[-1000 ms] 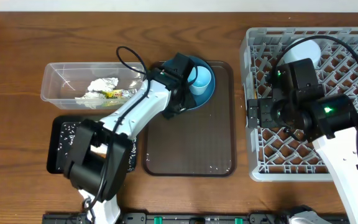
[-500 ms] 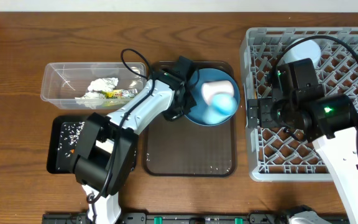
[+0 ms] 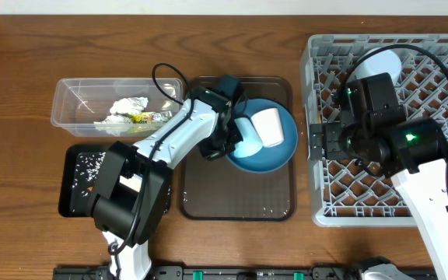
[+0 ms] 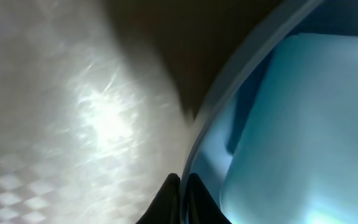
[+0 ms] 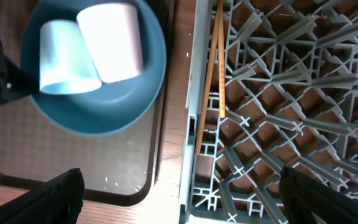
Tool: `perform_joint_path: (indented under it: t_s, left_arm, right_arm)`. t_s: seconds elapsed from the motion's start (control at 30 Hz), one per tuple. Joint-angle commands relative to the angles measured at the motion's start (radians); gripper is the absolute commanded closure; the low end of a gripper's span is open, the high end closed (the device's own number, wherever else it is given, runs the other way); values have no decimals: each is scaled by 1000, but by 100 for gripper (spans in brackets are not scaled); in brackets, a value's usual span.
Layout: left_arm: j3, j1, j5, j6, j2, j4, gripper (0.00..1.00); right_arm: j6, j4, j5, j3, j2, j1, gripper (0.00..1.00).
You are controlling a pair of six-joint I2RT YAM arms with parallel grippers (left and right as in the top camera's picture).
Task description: Sort waste into correct bins and load items into the dishwasher rack
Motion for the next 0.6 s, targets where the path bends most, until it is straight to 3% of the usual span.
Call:
perform_joint_path:
  t_s: [0.0,0.3,0.4,0.57]
  left_arm:
    - [0,-6,-31,72,-13,-58,94]
    - [0,-6,-164,128,-110,-244,91]
    - [0,-6,-164,177,-154,-252,72]
    - [0,-6,-163,240,-180,-254,51]
  right_arm:
    - [11,0,2,3,2,-3,1]
    - [11,0,2,3,2,-3,1]
    - [11,0,2,3,2,-3,1]
    - [11,0,2,3,2,-3,1]
